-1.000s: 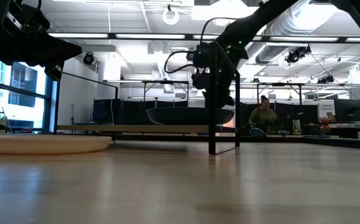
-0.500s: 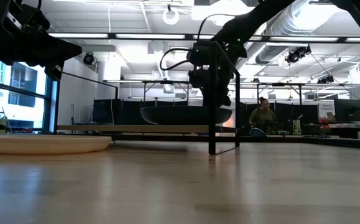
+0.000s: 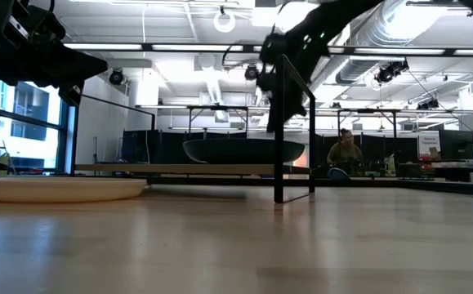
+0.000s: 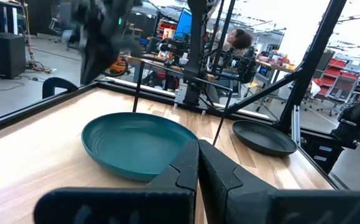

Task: Place and stack plates onto a shelf
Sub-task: Put the pink plate on the shelf

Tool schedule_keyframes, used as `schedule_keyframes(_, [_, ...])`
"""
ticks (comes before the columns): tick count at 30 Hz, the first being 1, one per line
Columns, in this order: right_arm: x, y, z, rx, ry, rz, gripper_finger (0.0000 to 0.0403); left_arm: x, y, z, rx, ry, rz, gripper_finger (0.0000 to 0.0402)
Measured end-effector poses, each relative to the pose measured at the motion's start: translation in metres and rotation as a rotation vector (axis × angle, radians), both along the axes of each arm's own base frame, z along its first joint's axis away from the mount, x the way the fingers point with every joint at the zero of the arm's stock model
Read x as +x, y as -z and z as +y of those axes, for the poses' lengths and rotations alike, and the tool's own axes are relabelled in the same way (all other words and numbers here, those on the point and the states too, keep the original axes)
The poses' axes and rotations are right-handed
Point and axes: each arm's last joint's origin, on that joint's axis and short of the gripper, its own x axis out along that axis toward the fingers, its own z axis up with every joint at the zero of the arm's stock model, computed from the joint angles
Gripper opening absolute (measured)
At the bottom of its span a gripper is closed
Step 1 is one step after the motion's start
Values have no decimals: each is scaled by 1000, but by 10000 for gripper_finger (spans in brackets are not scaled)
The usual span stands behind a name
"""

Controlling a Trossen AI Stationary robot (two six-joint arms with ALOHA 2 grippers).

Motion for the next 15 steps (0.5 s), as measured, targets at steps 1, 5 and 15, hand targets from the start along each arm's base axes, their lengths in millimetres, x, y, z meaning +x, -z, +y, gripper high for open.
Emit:
schedule_keyframes(1, [-5, -10, 1, -15, 4, -24, 0, 0, 0, 0, 0, 0, 0, 0])
schedule_keyframes(5, [-30, -45, 16, -81, 1, -130, 0, 0, 0, 0, 0, 0, 0, 0])
schedule_keyframes(15, [-128, -60, 107, -74, 64, -510, 0, 0, 0, 0, 0, 0, 0, 0])
